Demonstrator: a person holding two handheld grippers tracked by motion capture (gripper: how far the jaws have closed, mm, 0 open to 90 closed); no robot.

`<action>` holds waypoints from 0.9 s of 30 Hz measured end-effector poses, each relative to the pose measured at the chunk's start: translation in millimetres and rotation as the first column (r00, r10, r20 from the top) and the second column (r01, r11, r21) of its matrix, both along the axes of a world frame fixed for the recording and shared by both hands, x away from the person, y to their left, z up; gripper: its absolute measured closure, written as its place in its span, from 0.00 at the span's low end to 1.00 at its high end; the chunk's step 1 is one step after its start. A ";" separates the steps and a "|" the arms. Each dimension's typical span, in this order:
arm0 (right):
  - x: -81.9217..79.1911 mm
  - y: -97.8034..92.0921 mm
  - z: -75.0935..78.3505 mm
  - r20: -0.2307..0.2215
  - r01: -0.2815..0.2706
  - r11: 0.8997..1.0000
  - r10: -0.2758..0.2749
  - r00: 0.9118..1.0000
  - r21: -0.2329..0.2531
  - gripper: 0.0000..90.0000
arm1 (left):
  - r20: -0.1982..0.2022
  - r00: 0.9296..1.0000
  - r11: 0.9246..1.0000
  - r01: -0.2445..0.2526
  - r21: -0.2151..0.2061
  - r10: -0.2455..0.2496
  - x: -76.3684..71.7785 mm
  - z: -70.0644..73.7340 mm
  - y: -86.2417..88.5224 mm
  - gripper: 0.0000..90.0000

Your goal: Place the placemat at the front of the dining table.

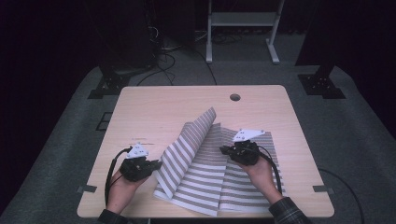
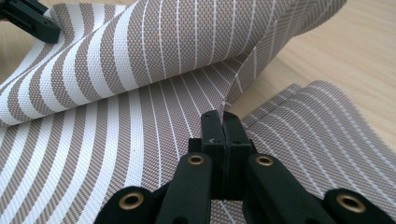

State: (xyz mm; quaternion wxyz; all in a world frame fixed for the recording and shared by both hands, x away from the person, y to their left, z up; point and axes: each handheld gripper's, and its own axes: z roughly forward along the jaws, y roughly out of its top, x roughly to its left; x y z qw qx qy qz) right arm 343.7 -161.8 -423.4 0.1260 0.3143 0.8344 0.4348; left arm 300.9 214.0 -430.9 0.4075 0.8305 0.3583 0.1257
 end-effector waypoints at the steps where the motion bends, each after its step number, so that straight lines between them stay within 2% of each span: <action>1: -0.3 -2.4 2.0 0.006 0.002 1.000 -0.002 1.000 0.001 1.00 | 0.010 1.000 1.000 -0.001 -0.006 0.001 -1.1 1.7 0.3 0.94; 6: 0.3 -15.7 9.1 0.023 0.023 1.000 -0.024 0.999 0.018 1.00 | 0.065 0.998 1.000 -0.016 -0.026 0.018 -6.1 10.3 2.7 0.94; 9: 1.1 -22.2 11.4 0.028 0.036 0.999 -0.036 0.999 0.022 1.00 | 0.080 0.996 0.999 -0.032 -0.032 0.034 -7.2 12.4 7.3 0.94; 20: 4.6 -50.5 23.3 0.059 0.092 0.995 -0.094 0.994 0.031 1.00 | 0.091 0.991 0.994 -0.098 -0.055 0.103 -10.6 15.2 34.0 0.94; 24: 6.3 -67.4 27.7 0.065 0.132 0.990 -0.135 0.989 0.046 1.00 | 0.089 0.990 0.993 -0.107 -0.056 0.111 -12.0 14.9 37.2 0.94; 27: 8.8 -82.4 31.1 0.076 0.173 0.983 -0.177 0.981 0.055 1.00 | 0.087 0.990 0.993 -0.104 -0.053 0.108 -12.2 14.1 36.6 0.94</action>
